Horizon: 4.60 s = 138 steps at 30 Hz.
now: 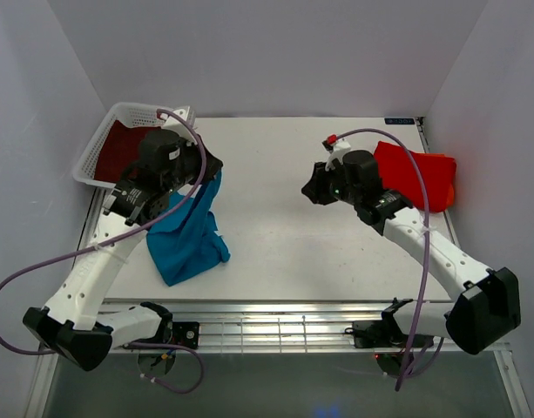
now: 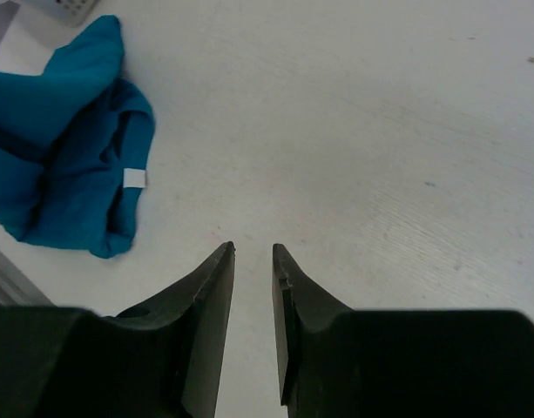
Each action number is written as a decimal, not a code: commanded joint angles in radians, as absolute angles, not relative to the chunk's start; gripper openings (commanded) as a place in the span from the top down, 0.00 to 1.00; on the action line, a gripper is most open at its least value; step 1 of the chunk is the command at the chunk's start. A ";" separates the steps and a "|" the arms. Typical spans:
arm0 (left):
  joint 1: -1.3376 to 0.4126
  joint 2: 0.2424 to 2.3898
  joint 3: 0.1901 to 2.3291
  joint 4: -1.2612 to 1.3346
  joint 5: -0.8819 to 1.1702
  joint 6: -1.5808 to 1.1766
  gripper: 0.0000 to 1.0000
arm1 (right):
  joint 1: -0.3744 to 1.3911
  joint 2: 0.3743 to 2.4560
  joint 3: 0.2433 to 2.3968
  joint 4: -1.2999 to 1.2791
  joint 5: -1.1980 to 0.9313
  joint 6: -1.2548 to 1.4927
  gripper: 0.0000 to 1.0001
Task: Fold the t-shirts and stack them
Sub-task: Flatten the tshirt out
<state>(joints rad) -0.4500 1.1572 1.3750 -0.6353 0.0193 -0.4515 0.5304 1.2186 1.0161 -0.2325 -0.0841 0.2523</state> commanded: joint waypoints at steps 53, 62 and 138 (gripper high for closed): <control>-0.472 0.715 1.295 -0.999 -0.752 -0.638 1.00 | 0.954 2.258 1.721 0.032 -0.308 0.314 0.50; -0.472 0.709 1.308 -1.017 -0.770 -0.640 1.00 | 0.953 2.287 1.758 0.005 -0.305 0.307 0.50; -0.472 0.842 1.673 -0.773 -0.264 -0.382 1.00 | 0.847 0.940 2.019 -0.626 0.443 -0.017 0.92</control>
